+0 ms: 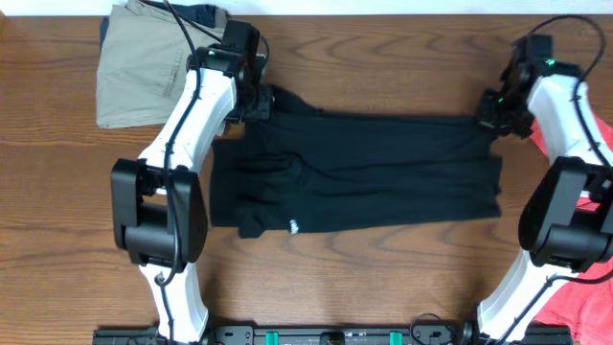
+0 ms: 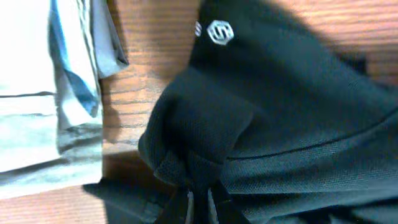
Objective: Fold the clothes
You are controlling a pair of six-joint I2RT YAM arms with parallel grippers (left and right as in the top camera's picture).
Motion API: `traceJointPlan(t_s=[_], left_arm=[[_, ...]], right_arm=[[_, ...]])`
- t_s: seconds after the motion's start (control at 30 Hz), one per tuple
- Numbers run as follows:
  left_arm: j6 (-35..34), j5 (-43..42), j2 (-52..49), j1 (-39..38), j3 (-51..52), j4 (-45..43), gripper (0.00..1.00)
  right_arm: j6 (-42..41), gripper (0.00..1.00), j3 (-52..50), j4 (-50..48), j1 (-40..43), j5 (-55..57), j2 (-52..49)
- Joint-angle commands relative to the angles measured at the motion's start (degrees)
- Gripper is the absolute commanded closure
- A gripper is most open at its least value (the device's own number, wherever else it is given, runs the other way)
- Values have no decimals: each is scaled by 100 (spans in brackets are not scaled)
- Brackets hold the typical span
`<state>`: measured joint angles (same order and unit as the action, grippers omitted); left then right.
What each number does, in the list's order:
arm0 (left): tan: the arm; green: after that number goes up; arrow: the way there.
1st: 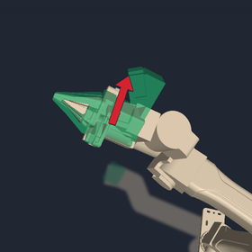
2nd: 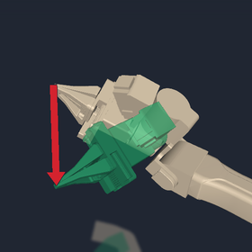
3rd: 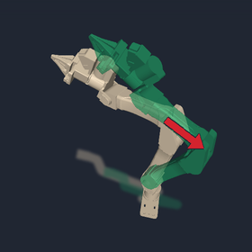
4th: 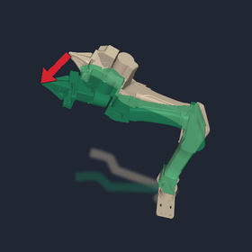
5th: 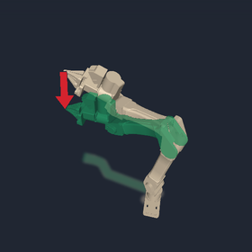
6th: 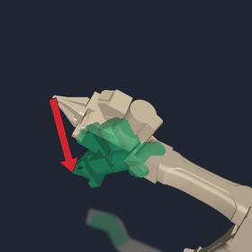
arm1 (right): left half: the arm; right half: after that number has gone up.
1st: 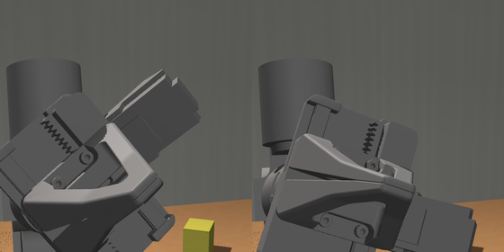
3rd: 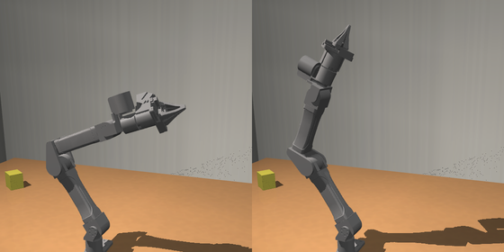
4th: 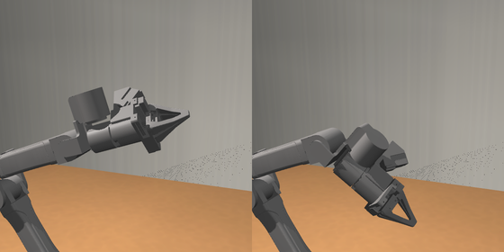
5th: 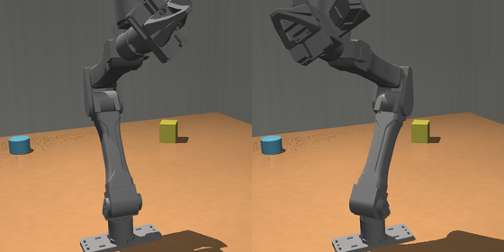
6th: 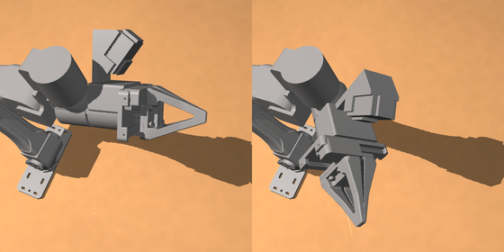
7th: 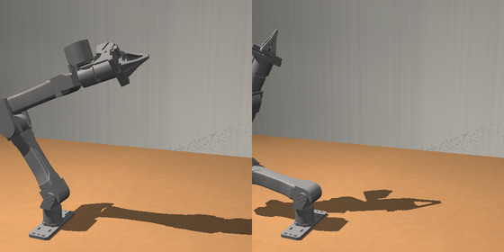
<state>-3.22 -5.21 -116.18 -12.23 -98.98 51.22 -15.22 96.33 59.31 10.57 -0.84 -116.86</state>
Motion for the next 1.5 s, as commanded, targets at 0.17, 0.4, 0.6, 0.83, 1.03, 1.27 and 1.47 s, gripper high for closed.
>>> traceJointPlan(t_s=[0.17, 0.4, 0.6, 0.83, 1.03, 1.27, 1.47], left_arm=[[-57, 96, 811, 26, -79, 321, 93], [-205, 94, 837, 26, -61, 1161, 93], [-205, 96, 837, 26, 24, 1679, 87], [-236, 94, 833, 26, 706, 1921, 83], [-315, 94, 833, 28, 1349, 1967, 85], [-192, 101, 835, 42, 1421, 1051, 75], [-87, 98, 835, 44, 1344, 63, 38]], right_arm=[[-103, 99, 667, 769, 83, -72, -37], [-101, 99, 713, 1309, 83, -262, -37], [-98, 99, 706, 1700, 68, -258, -37], [-33, 99, 704, 2256, 55, -236, -37], [31, 99, 688, 2616, 20, -168, -37], [31, 99, 605, 2566, -37, -46, -39], [162, 99, 448, 2503, -50, -20, -44]])
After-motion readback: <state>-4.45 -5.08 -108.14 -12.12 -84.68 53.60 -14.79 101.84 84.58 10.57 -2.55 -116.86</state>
